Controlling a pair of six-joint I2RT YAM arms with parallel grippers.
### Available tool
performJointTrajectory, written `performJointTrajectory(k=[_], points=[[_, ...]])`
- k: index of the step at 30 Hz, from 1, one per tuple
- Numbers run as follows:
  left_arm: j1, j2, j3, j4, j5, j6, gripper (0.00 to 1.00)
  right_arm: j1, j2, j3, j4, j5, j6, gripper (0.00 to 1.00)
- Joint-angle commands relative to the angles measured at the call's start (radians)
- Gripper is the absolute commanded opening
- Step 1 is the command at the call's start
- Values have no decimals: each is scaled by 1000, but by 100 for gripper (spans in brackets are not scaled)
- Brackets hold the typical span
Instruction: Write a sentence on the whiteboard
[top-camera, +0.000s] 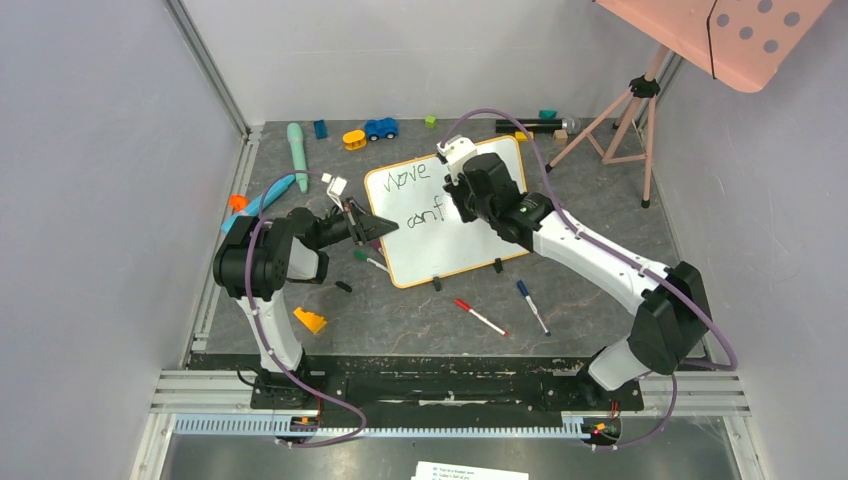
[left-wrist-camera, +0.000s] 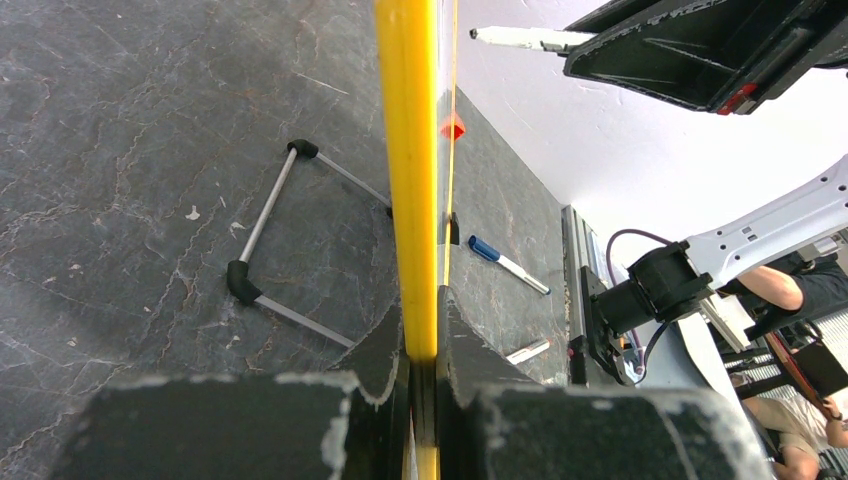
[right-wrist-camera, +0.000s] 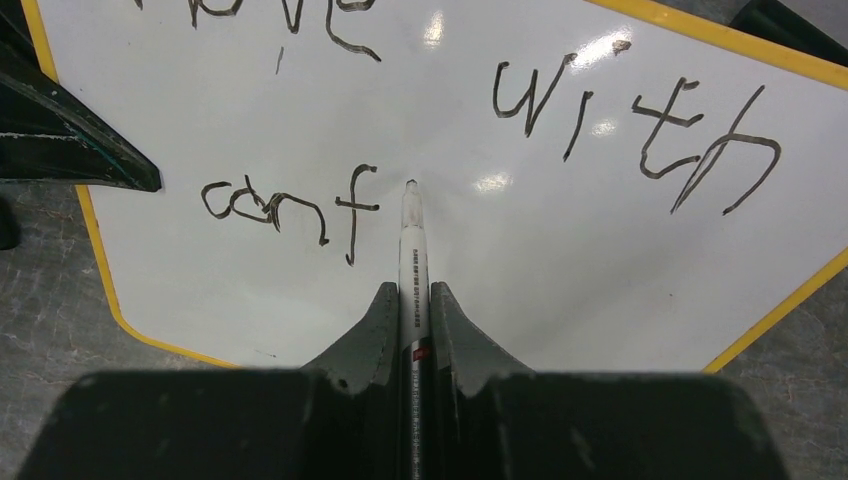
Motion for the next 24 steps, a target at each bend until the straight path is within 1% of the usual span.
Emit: performJointTrajectory(k=[1,10,18,24], points=[[4,15,-4,51,-48,187,2,-6,19,54,19,-26,-15,0],[3,17,-3,51,-48,186,2,-7,47,61,8,-27,-8,0],[3,20,-1,51,-48,186,2,-8,47,55,-8,24,-2,0],[4,21,1,51,-48,184,2,-8,44,47,0,-6,2,0]])
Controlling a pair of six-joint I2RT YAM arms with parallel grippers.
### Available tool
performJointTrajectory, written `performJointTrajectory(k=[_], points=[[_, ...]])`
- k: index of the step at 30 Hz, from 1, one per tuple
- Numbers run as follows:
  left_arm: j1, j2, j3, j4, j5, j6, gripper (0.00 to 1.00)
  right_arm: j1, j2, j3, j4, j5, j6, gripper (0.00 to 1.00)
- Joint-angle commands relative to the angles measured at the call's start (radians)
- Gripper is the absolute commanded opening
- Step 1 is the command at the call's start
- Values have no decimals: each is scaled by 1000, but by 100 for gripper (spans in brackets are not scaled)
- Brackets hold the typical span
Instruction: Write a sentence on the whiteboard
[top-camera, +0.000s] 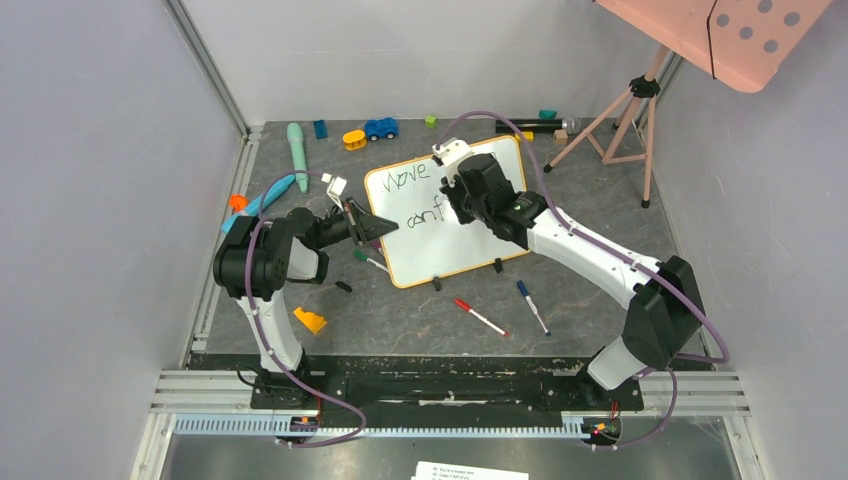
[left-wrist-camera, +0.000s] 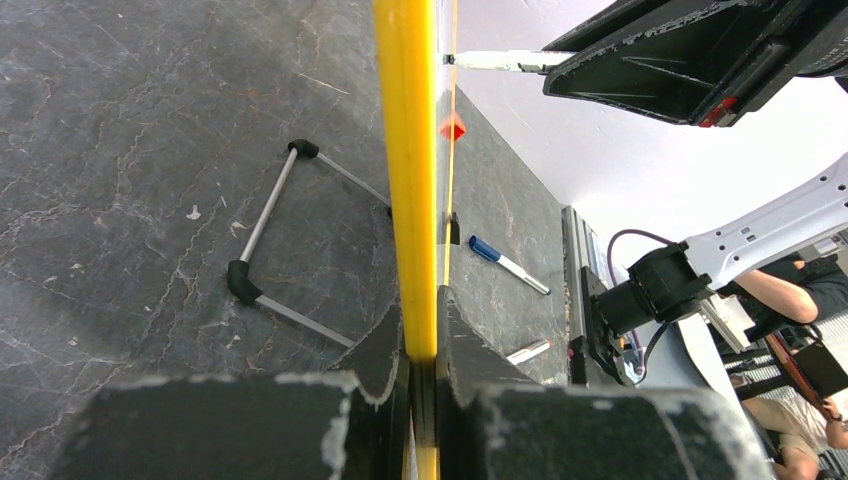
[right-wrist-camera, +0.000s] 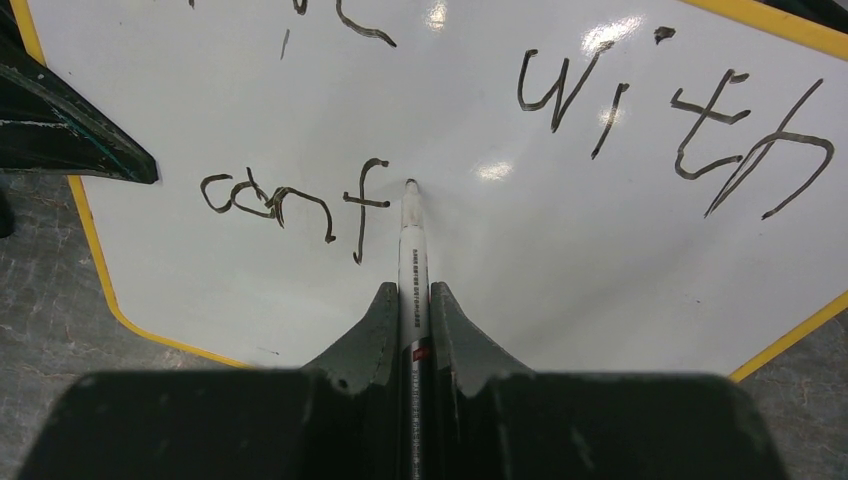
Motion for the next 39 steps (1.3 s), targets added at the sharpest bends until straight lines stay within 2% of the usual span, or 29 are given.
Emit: performJointTrajectory(k=[1,4,10,20,25,32,39], points=[[3,21,1,51,-47,185,2,-6,-1,30,17,-7,-1,0],[4,21,1,51,-46,185,2,-7,0,29,20,-22,-5,0],[4,20,0,51,-46,186,2,-6,-5,26,10,54,11,0],[4,18,-2,51,-46,186,2,-6,-12,14,20,-8,6,0],[3,15,-5,51,-47,188,2,-5,-16,12,12,61,27,0],[3,15,-3,51,-46,187,2,-6,-20,5,26,-23,16,0],[4,14,-6,51,-47,189,2,-6,-8,21,5,46,33,0]])
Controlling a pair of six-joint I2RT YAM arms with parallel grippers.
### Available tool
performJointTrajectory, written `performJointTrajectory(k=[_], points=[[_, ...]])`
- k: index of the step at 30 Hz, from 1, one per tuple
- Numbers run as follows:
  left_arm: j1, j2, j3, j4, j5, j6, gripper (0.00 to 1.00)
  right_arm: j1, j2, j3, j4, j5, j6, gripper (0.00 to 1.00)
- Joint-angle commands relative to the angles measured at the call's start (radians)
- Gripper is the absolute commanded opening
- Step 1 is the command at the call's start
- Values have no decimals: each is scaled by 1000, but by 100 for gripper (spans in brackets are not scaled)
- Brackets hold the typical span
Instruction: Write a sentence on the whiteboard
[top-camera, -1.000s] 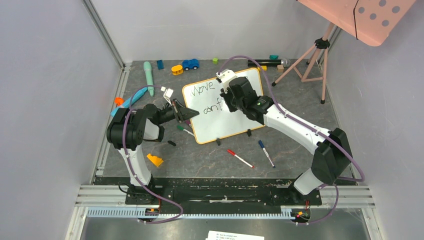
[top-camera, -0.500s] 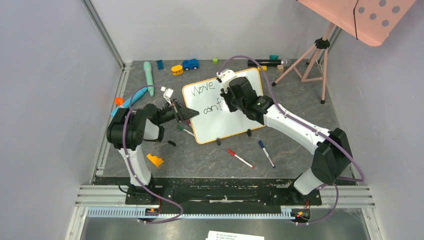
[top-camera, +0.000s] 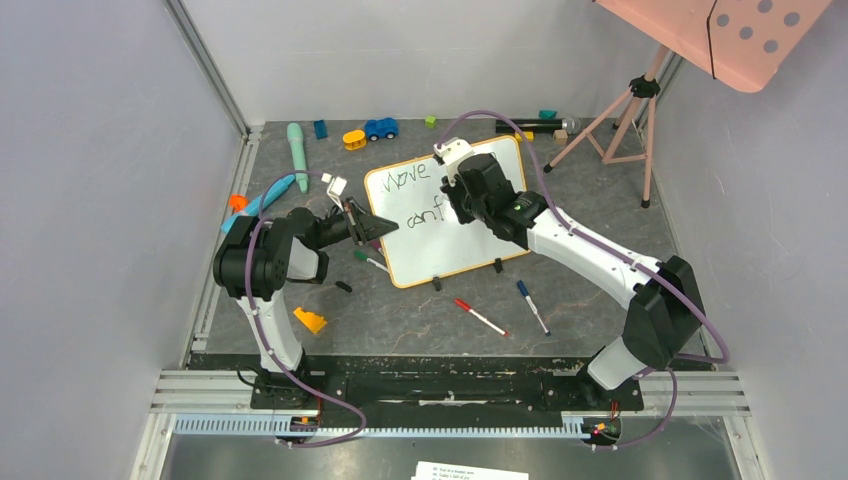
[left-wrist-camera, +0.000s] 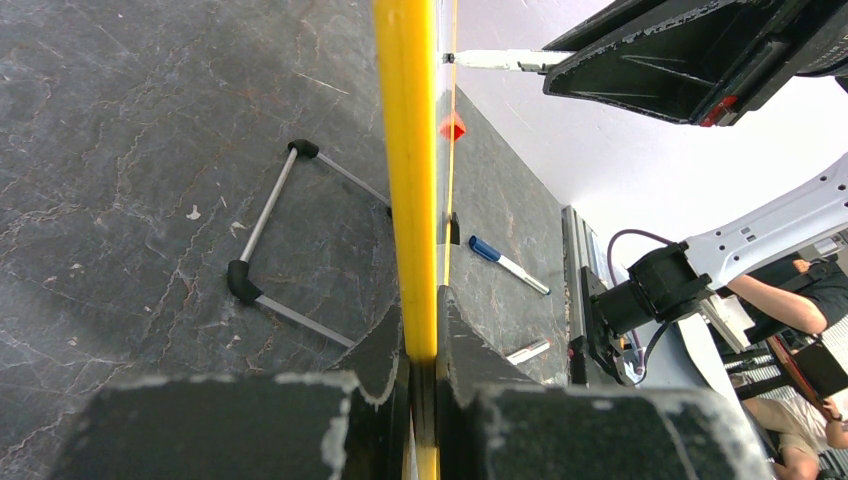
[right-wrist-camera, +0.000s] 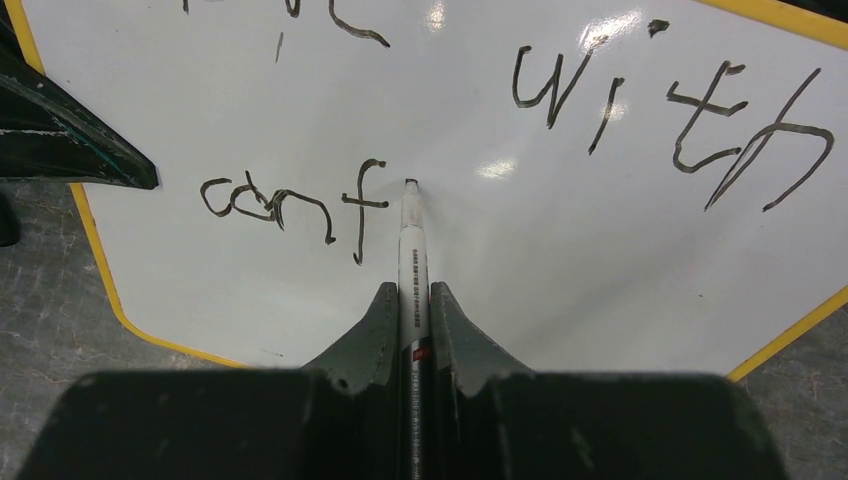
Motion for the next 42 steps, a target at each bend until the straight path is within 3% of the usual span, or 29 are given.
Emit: performJointTrajectory(k=[1,5,9,21,42], points=[[3,15,-5,51,-47,188,2,-6,-6,24,5,32,12,0],[4,14,-5,51,-47,188,2,-6,-14,15,20,-10,1,0],[4,17,-2,51,-47,187,2,-5,-10,23,-9,69,7,0],[3,16,-3,51,-47,186,2,-7,-68,0,51,-31,-13,0],[4,20,0,51,-46,186,2,-7,-56,-56,56,-29,-8,0]])
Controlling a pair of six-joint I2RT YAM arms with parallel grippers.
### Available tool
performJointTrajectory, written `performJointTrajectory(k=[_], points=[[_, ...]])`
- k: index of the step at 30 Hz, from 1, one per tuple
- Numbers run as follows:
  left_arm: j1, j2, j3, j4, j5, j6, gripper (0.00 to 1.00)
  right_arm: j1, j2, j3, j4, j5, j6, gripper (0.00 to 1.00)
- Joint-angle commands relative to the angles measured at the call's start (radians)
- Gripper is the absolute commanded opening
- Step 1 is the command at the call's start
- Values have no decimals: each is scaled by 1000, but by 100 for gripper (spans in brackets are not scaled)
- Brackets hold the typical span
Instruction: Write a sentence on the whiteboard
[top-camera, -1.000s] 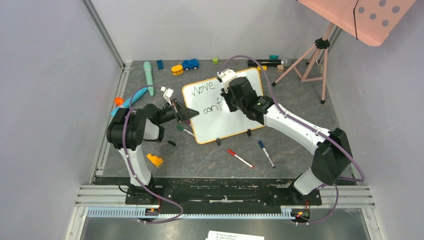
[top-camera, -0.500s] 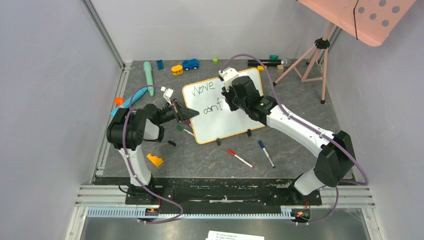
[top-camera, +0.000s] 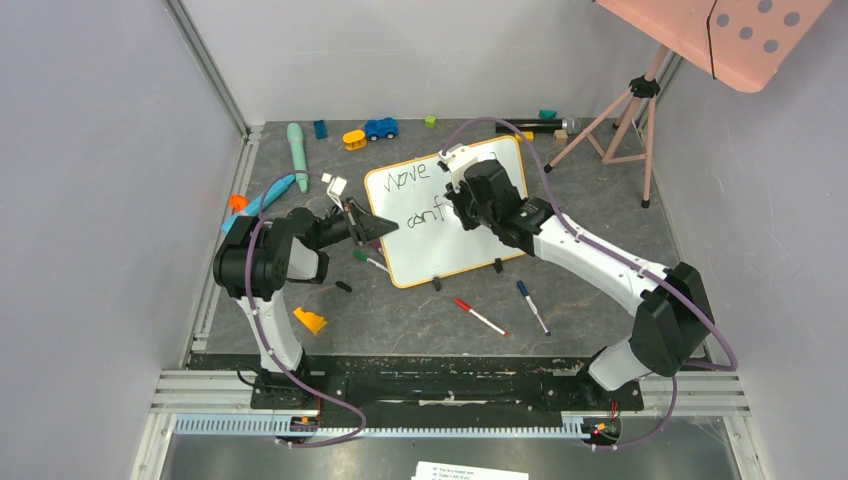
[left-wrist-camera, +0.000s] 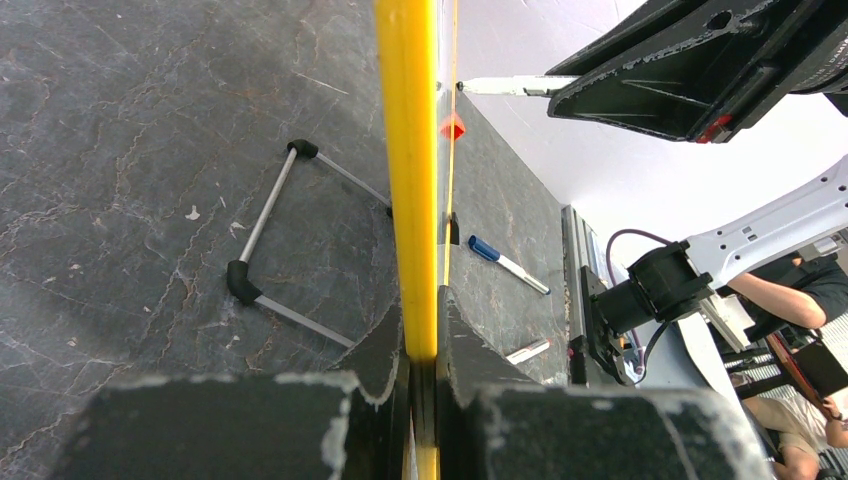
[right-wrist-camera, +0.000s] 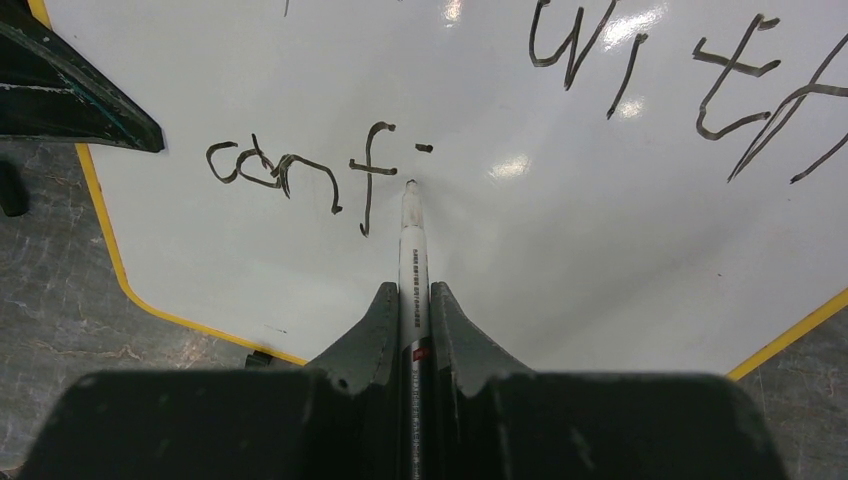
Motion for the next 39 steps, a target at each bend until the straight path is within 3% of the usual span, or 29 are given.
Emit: performJointTrajectory(k=[1,23,39], points=[[4,20,0,52,-47,186,2,-4,-4,17,39,6,-6,0],[4,19,1,51,-47,185,2,-3,-46,-85,43,-5,17,0],[4,15,-2,52,-47,185,2,-12,-64,6,22,5,17,0]])
